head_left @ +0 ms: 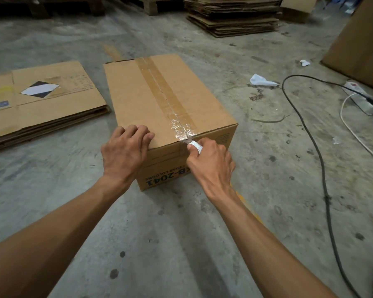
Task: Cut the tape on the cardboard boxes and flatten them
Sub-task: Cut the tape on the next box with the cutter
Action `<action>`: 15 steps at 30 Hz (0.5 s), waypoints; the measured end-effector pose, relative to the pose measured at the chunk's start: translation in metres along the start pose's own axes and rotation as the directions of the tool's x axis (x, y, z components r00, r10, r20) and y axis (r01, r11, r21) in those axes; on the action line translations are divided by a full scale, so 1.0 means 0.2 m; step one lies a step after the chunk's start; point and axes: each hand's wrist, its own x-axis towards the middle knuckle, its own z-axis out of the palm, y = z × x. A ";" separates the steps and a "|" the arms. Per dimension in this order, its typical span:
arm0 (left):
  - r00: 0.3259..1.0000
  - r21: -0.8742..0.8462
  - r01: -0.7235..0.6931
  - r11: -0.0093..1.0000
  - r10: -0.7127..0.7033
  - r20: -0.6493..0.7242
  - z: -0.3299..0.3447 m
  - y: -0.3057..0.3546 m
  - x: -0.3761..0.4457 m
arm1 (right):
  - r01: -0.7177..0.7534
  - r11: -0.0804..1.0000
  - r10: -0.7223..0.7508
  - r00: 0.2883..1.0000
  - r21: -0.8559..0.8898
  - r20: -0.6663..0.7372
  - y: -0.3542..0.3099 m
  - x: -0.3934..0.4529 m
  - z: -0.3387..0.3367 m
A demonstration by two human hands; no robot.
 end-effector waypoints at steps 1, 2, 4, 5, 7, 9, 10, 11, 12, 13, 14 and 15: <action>1.000 -0.003 -0.005 1.000 0.005 -0.001 0.00 0.00 0.00 | -0.019 1.000 0.019 1.000 0.015 -0.010 0.00 0.01 0.00; 1.000 -0.005 -0.012 1.000 0.012 0.000 0.00 0.00 0.00 | -0.032 0.999 0.032 0.999 0.028 -0.012 -0.01 0.04 0.01; 1.000 -0.006 -0.024 1.000 0.024 0.005 0.00 -0.01 0.00 | -0.040 0.999 0.040 0.999 0.025 0.005 -0.01 0.09 0.00; 1.000 -0.008 -0.022 1.000 0.022 0.007 0.00 -0.01 0.00 | -0.034 0.999 0.034 0.999 0.018 0.020 -0.01 0.10 -0.01; 1.000 -0.010 -0.013 1.000 0.013 -0.007 0.00 -0.01 0.00 | -0.023 1.000 0.023 0.999 0.012 0.037 0.02 0.12 -0.03; 1.000 -0.015 -0.007 1.000 0.007 -0.005 0.00 0.00 0.00 | -0.041 0.999 0.041 0.999 -0.005 0.022 0.10 0.13 -0.05; 1.000 -0.018 -0.005 1.000 0.005 -0.001 0.01 0.00 0.00 | -0.054 0.998 0.054 0.999 -0.015 0.005 0.14 0.14 -0.06; 1.000 -0.019 -0.004 1.000 0.004 -0.001 0.01 0.00 0.00 | -0.059 0.998 0.058 0.998 -0.024 -0.011 0.17 0.16 -0.07; 1.000 -0.021 -0.003 1.000 0.003 -0.006 0.01 0.00 -0.01 | -0.046 0.998 0.045 0.999 -0.041 -0.017 0.20 0.18 -0.08; 1.000 -0.023 -0.001 1.000 0.001 -0.013 0.01 0.00 -0.01 | -0.018 0.998 0.017 1.000 -0.066 -0.018 0.22 0.20 -0.08; 1.000 -0.023 0.001 1.000 -0.001 -0.022 0.01 0.00 -0.01 | 0.009 0.996 -0.011 1.000 -0.091 -0.020 0.23 0.21 -0.09; 1.000 -0.020 0.001 1.000 -0.002 -0.027 0.01 0.00 -0.01 | 0.020 0.995 -0.022 0.999 -0.102 -0.028 0.24 0.22 -0.09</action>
